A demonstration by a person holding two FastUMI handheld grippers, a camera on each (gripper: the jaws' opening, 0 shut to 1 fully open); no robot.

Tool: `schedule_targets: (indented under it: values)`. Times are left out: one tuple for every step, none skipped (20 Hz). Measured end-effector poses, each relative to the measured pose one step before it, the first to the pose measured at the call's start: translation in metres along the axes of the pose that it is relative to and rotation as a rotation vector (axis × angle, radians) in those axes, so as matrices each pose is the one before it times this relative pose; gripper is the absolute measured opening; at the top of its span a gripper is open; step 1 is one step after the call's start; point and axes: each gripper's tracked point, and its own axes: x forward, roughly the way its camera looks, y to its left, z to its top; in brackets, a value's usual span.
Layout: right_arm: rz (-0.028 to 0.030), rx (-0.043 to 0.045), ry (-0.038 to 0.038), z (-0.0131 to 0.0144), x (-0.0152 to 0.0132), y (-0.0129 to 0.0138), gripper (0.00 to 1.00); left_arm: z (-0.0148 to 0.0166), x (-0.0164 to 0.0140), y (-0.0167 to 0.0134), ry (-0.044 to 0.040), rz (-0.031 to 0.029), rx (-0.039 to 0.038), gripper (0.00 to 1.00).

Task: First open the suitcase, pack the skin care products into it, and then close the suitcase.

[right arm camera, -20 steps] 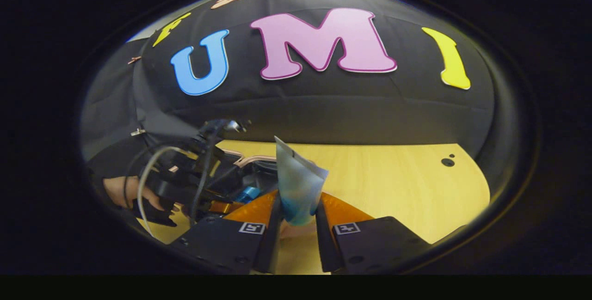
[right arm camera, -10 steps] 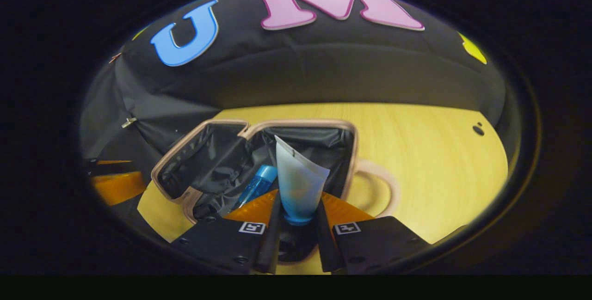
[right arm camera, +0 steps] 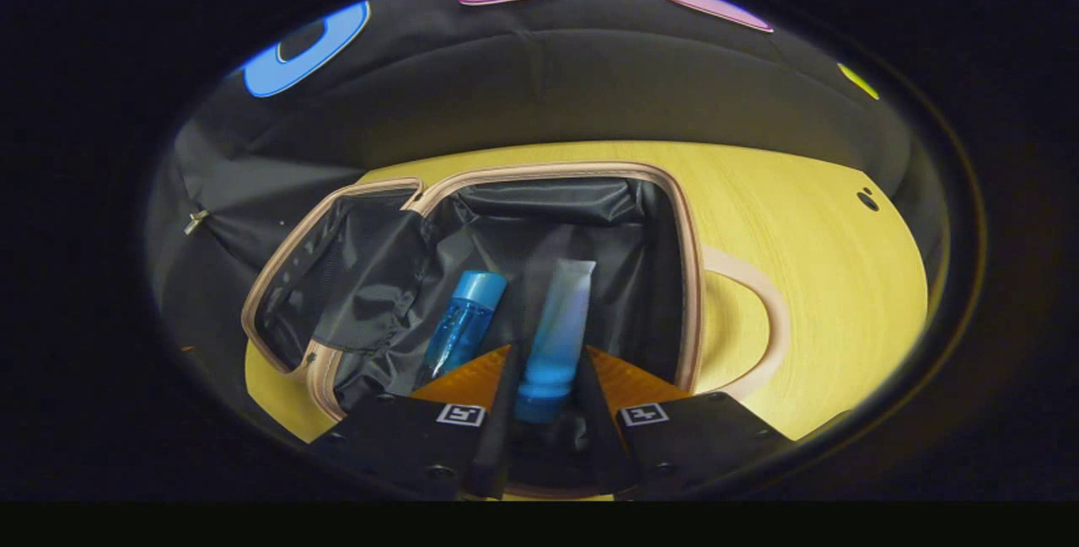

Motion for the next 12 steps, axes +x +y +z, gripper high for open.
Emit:
schedule_targets:
  values:
    - [-0.00767,0.00176,-0.00490,0.00062,0.00037,0.00162,0.42,-0.00067,0.00078,0.01091,0.00202,0.01476,-0.01158,0.75]
    - [0.00061,0.00111,-0.00893,0.00167,-0.00080,0.00218,0.47,0.00210,-0.00014,0.01279,-0.00783,0.01424,-0.01335,0.75]
    - [0.00527,-0.00076,-0.01026,0.00273,-0.00503,0.00274,0.49,0.00469,0.00202,0.01357,-0.01540,0.01771,-0.01193,0.75]
    - [0.00695,-0.00230,-0.01460,0.00365,-0.00508,0.00467,0.58,0.00547,0.00311,0.01907,-0.02040,0.02463,-0.01046,0.76]
    - [0.00796,-0.00661,-0.02661,0.00516,-0.00802,0.00310,0.68,0.00433,0.00503,0.02183,-0.00137,0.03838,-0.01194,0.77]
    - [0.00110,-0.00541,-0.04073,0.00779,-0.00727,0.00171,0.77,0.00055,0.00485,0.02458,0.01085,0.04432,-0.02458,0.79]
    - [0.00699,0.00649,-0.02871,0.00503,-0.00769,0.00190,0.87,0.00343,0.00750,0.01840,0.00907,0.02448,-0.04250,0.81]
    - [0.02086,0.01825,-0.02175,0.00326,-0.00898,0.00357,0.90,0.01068,0.01072,0.01572,-0.00952,0.01059,-0.05565,0.86]
    - [0.01215,0.01216,-0.02877,0.00370,-0.00849,0.00080,0.98,0.01224,0.00789,0.01157,-0.02027,-0.01372,-0.05878,0.90]
    - [-0.00604,0.00281,-0.03840,0.00641,-0.01085,-0.00464,0.98,0.01434,0.00957,0.01248,-0.01732,-0.01200,-0.05229,0.92]
    - [-0.00784,-0.00922,-0.03900,0.00524,-0.01138,-0.00741,0.98,0.01209,0.01237,0.01190,-0.00869,-0.00905,-0.03761,0.92]
    - [0.00125,-0.01189,-0.02763,0.00452,-0.01281,-0.00463,0.98,0.01105,0.01146,0.01429,-0.00876,0.00890,-0.02910,0.92]
